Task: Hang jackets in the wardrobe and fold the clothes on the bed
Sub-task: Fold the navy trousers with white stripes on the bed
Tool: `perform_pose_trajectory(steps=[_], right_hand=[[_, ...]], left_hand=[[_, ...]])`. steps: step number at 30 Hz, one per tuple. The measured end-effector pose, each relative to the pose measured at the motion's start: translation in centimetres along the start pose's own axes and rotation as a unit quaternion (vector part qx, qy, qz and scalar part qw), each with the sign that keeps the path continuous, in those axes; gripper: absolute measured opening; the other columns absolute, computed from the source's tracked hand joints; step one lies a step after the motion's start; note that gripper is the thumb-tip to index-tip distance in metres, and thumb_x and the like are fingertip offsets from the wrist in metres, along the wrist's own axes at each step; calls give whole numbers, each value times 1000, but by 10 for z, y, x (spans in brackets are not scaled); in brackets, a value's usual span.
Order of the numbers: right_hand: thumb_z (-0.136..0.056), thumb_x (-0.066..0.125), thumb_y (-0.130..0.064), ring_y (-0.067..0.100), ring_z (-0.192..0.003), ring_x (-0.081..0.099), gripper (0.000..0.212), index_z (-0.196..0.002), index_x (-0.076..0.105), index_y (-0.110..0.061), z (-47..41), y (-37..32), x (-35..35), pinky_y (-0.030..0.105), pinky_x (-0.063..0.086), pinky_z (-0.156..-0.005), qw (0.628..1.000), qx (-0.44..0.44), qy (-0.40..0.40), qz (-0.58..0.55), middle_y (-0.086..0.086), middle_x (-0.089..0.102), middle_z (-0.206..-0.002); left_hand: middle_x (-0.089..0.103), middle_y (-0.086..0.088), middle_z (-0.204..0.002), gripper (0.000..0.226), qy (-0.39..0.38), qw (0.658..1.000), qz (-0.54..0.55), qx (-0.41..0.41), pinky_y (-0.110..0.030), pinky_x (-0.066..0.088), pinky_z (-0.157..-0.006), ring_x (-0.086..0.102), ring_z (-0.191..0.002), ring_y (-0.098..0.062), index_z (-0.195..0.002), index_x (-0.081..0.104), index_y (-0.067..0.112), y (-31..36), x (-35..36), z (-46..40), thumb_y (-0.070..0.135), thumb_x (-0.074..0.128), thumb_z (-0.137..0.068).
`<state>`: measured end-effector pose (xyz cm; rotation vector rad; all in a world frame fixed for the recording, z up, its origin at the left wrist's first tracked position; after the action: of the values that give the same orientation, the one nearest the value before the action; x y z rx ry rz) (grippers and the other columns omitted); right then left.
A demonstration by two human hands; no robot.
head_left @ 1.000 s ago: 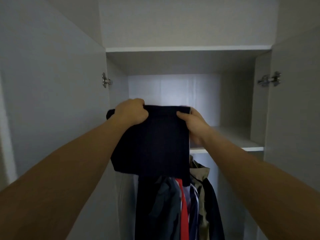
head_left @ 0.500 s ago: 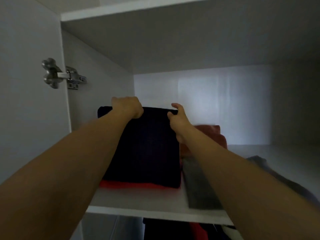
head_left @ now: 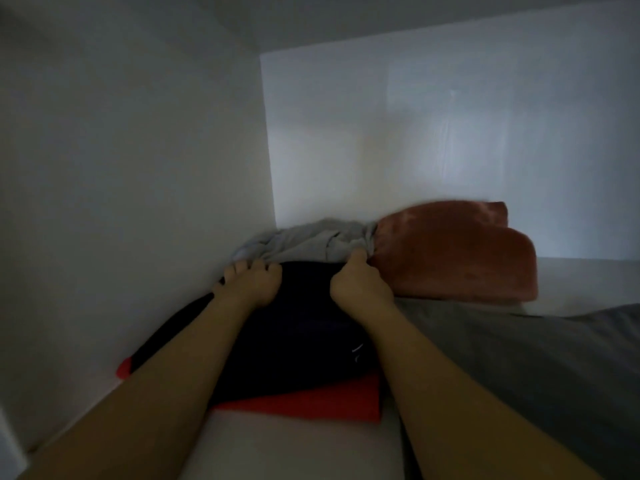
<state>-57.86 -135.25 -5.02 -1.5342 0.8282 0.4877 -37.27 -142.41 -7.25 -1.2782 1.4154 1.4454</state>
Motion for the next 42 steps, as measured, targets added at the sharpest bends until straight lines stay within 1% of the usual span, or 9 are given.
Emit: perform_pose_trajectory(steps=[4,12,17,23,28,32,36,39,42], right_hand=[[-92,41,-23,40,-128,35,57,-146,23,-13,3,4,-10,45,29,-105,996,13,37,86,22,34,-144],[-94,39,-28,38,-132,34,51,-142,29,-11,2,11,-10,46,26,-108,995,47,43,72,17,33,-147],[-94,42,-29,38,-132,35,52,-140,28,-9,2,9,-10,45,25,-109,996,47,45,58,19,34,-145],[-92,46,-31,38,-130,40,62,-144,28,-3,45,6,-43,37,35,-106,997,66,20,-15,21,37,-145],[-94,50,-33,32,-115,56,40,-126,60,-10,114,-18,-128,36,45,-97,994,4,111,10,15,58,-130],[-91,51,-27,32,-113,55,45,-130,51,-5,195,-17,-178,36,47,-95,980,14,183,69,16,55,-130],[-95,52,-26,35,-126,48,51,-141,39,-7,289,6,-205,41,42,-102,962,76,227,128,15,44,-143],[-96,52,-29,34,-131,43,57,-145,34,-7,361,32,-221,38,38,-106,948,134,238,166,17,40,-146],[-95,52,-35,34,-130,43,61,-146,34,-7,447,55,-239,37,38,-106,925,207,246,201,17,41,-145]], left_hand=[[16,-11,-160,62,-5,1000,22,4,-59,10,-116,17,-144,-37,-152,25,24,2,-2,15,47,15,-94],[17,-12,-161,83,-8,995,-66,72,-66,11,-113,16,-143,-43,-149,23,29,12,-1,15,66,10,-75],[16,-4,-163,68,22,998,37,41,-55,11,-117,17,-146,-33,-155,23,30,15,-9,23,58,22,-93],[33,-10,-156,64,67,994,-27,80,-51,26,-113,37,-137,-33,-151,34,21,28,-40,51,51,23,-95],[51,-19,-125,58,144,960,-52,234,-46,43,-98,52,-111,-36,-128,51,6,81,-108,121,45,22,-97],[57,-21,-112,53,225,908,7,354,-44,46,-87,56,-97,-36,-111,56,-3,109,-145,197,37,25,-95],[55,-15,-126,40,232,861,-8,452,-46,37,-103,52,-112,-32,-124,53,4,145,-143,272,31,34,-101],[48,-11,-141,48,207,844,12,495,-47,25,-114,45,-127,-30,-139,43,10,170,-129,336,35,35,-100],[44,-9,-145,50,184,817,14,546,-48,20,-117,40,-133,-29,-142,40,11,185,-108,414,37,36,-99]])
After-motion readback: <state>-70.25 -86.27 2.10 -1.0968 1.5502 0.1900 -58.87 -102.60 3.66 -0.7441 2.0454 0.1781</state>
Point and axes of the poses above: each hand's wrist, its own z-axis away from the middle knuckle, its own x-axis out of the palm, y = z × x, the point moved 8 cm from there along -z, towards the middle knuckle
